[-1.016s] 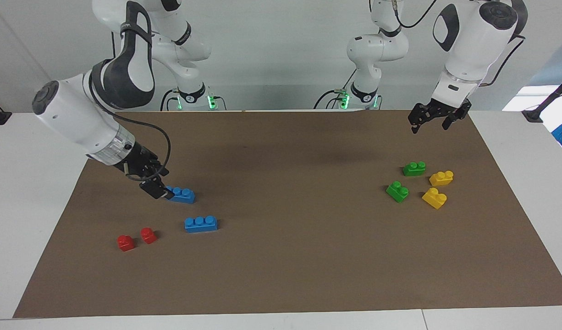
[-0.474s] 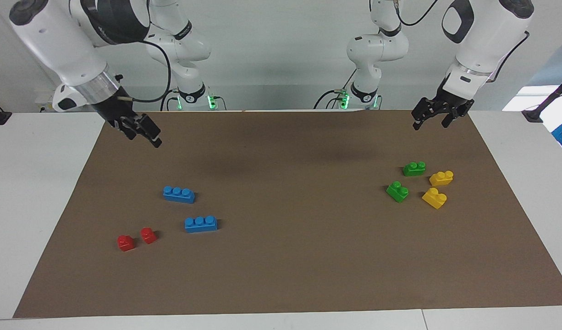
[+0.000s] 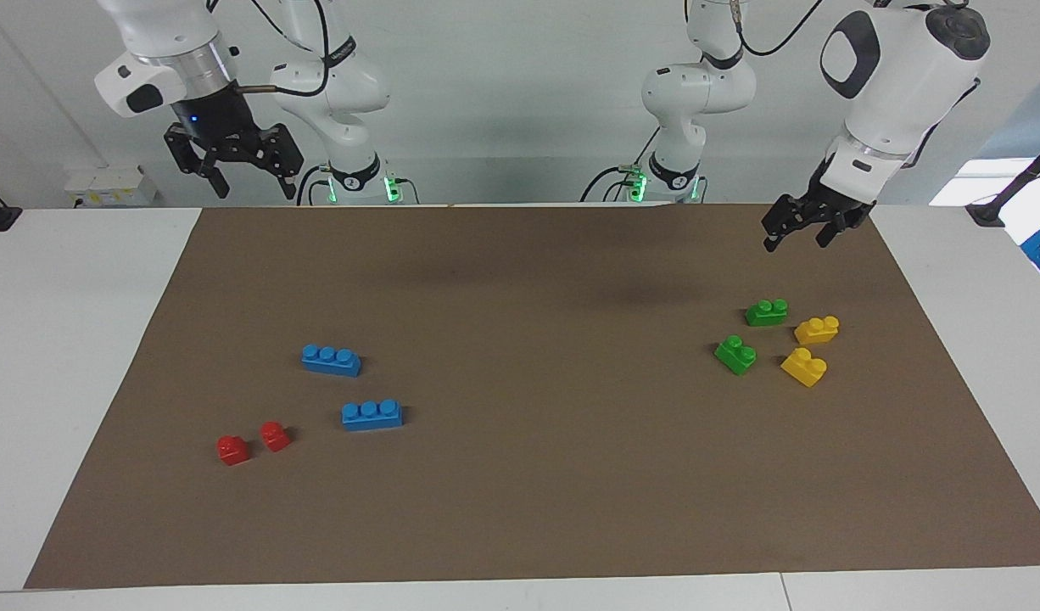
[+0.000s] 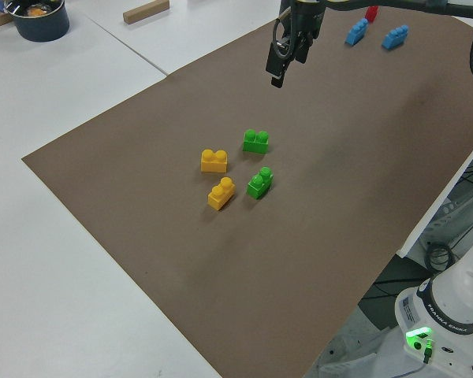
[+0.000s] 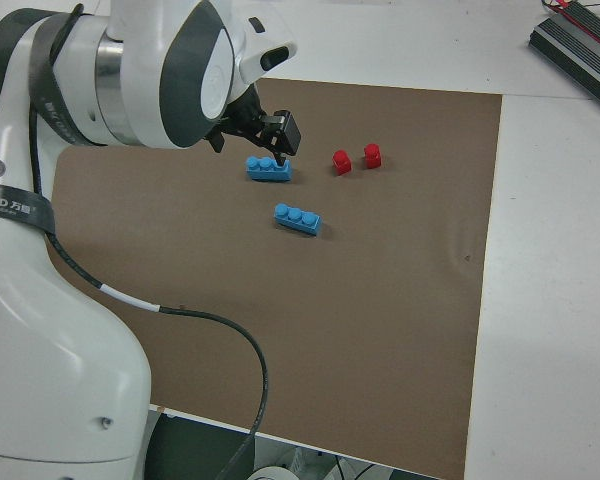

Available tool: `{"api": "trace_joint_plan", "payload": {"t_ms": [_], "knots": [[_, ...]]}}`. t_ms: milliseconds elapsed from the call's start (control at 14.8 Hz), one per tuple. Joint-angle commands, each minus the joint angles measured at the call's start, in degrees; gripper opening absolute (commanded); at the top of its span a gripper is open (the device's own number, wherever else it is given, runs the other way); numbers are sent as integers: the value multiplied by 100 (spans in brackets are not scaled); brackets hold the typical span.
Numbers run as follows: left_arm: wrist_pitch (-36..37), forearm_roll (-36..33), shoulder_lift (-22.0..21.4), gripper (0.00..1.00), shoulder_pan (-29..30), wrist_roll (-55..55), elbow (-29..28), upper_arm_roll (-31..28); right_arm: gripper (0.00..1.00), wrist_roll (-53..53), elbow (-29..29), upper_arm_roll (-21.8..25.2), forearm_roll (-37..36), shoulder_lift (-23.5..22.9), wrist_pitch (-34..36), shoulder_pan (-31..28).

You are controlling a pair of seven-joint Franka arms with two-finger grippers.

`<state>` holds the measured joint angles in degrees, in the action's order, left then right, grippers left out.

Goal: Remove green block with left arm and hold with right

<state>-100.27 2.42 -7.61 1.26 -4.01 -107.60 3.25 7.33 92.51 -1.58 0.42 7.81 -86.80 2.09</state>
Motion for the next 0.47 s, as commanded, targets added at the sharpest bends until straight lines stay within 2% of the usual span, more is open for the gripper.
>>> {"api": "trace_joint_plan", "payload": {"t_ms": [0,406], "knots": [[191,-180,31,100,58,93,204,97,100,-180,-102,35,-104,1,94,-50],[315,-180,-13,100,58,102,283,106,100,-153,83,61,-121,80,313,-199]]}}
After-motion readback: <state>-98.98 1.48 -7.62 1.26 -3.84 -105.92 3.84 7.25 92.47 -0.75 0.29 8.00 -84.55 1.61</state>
